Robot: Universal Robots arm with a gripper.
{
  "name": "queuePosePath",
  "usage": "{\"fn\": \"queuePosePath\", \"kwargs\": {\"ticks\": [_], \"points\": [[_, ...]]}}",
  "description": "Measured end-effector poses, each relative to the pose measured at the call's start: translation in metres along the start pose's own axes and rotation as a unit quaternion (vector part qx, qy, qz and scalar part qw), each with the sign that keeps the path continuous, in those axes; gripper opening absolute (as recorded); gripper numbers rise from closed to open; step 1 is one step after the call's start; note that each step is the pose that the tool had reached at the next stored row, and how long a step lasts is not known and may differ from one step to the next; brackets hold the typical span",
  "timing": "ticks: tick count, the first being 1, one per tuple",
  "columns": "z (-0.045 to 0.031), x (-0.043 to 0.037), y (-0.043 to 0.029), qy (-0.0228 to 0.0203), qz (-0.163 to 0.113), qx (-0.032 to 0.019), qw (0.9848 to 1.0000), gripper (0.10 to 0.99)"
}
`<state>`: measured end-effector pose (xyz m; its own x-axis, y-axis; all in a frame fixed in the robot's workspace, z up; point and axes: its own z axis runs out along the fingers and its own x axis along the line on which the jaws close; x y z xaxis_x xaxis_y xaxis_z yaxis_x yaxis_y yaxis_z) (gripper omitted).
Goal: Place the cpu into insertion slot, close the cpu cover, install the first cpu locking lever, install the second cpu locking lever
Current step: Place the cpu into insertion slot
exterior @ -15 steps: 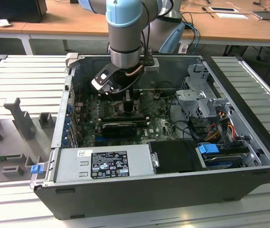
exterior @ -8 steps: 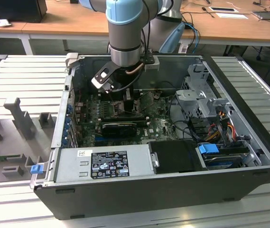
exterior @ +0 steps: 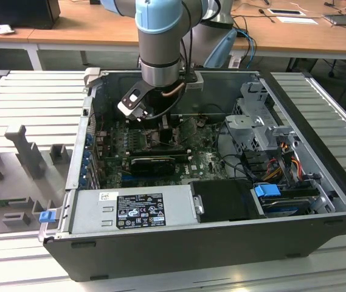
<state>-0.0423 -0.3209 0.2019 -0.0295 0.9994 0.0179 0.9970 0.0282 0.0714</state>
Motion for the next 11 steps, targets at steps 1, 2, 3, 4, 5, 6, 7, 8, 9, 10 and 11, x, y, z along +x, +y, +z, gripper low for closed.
{"fn": "queuePosePath", "kwargs": {"ticks": [1,2,3,4,5,6,7,8,9,10,11], "points": [[0.0002,0.0000,-0.0001,0.0001,0.000,-0.0001,1.0000,0.533],[0.0007,0.0001,-0.0001,0.0001,0.000,-0.0002,1.0000,0.533],[0.0009,0.0000,-0.0001,0.0000,0.000,-0.0001,1.0000,0.533],[0.0009,0.0000,-0.0001,-0.0001,0.000,0.0000,1.0000,0.533],[0.0009,0.0000,-0.0002,-0.0001,0.000,0.0000,1.0000,0.533],[0.0010,0.0000,-0.0002,0.0000,0.000,-0.0001,1.0000,0.533],[0.0011,0.0000,-0.0001,0.0000,0.000,-0.0001,1.0000,0.533],[0.0011,0.0000,-0.0001,0.0000,0.000,-0.0001,1.0000,0.533],[0.0011,0.0000,-0.0002,0.0000,0.000,-0.0001,1.0000,0.533],[0.0012,0.0000,-0.0002,0.0000,0.000,-0.0001,1.0000,0.533],[0.0012,0.0000,-0.0002,0.0000,0.000,-0.0001,1.0000,0.545]]}}
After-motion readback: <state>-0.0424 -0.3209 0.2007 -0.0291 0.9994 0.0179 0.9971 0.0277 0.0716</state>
